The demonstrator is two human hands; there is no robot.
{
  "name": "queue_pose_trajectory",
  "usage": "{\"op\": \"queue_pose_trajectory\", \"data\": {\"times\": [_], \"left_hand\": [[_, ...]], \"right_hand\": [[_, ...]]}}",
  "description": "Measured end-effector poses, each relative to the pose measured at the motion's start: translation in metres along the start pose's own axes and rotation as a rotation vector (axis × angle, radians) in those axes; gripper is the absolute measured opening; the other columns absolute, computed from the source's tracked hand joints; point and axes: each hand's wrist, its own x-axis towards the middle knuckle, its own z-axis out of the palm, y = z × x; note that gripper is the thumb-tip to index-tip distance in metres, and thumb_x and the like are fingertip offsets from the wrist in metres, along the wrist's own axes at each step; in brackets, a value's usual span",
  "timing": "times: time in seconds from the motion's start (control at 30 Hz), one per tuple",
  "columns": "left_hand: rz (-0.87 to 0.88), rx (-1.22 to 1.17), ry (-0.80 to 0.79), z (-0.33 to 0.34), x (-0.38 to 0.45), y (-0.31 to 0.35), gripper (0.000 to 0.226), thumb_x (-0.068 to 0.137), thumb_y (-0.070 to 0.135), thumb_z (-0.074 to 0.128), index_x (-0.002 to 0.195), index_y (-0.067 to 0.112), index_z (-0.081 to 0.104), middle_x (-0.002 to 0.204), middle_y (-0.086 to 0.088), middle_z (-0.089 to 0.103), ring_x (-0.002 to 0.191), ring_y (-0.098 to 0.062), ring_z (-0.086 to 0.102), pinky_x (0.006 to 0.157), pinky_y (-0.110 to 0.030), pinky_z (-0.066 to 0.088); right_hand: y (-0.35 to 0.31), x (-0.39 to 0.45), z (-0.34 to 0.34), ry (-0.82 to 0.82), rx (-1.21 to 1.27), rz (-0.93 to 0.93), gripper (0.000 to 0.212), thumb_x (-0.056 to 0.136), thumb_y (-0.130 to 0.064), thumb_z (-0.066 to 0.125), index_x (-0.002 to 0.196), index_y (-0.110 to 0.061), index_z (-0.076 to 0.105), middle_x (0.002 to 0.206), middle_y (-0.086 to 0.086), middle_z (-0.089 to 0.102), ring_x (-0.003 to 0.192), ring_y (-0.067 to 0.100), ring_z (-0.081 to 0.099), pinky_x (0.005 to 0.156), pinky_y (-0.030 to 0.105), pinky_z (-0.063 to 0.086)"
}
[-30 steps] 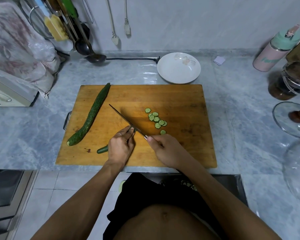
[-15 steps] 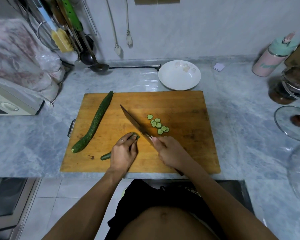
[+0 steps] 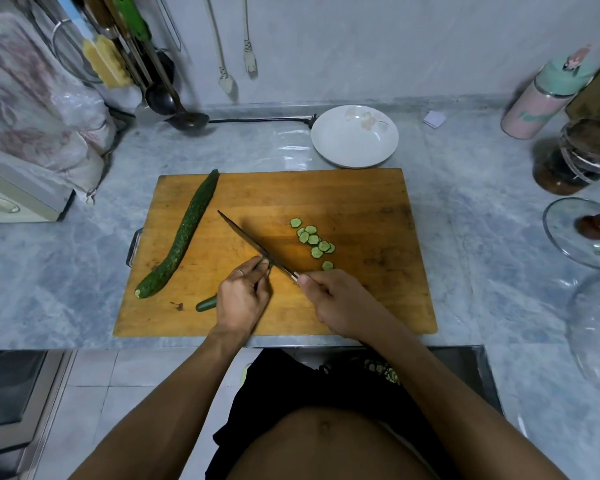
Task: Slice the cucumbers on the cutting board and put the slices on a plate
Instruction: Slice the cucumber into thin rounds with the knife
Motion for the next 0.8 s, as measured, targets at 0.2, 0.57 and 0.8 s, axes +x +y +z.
{"op": "queue_pose_trajectory", "data": {"times": [0.2,0.57,0.8], "left_hand": [[-0.008,0.03,-0.015,0.0,0.0,0.002,0.029,0.078,0.009,0.059,0.099,0.003,0.076,0.112,-0.018,0.07,0.098,-0.029,0.07,0.087,-0.037,0.053],[0.082,-0.026,-0.036,-0.013,0.003,-0.001,0.03,0.078,0.002,0.06,0.103,0.006,0.076,0.112,-0.011,0.071,0.106,-0.022,0.067,0.097,-0.03,0.049],[0.015,-0.049,-0.036,-0.017,0.008,0.001,0.025,0.085,0.007,0.069,0.107,0.014,0.076,0.113,0.0,0.071,0.109,-0.014,0.063,0.095,-0.032,0.052]], "right_hand": [[0.0,0.018,0.024,0.052,-0.034,0.001,0.044,0.108,-0.031,0.037,0.069,-0.011,0.041,0.06,0.002,0.036,0.054,0.014,0.035,0.058,0.036,0.02],[-0.002,0.017,0.038,0.157,0.019,0.06,0.044,0.108,-0.035,0.034,0.072,-0.014,0.045,0.063,0.008,0.047,0.058,0.021,0.045,0.059,0.037,0.026],[0.006,0.02,0.006,0.143,0.063,0.108,0.045,0.108,-0.039,0.036,0.087,-0.007,0.061,0.065,0.003,0.055,0.052,0.011,0.049,0.058,0.032,0.041]]}}
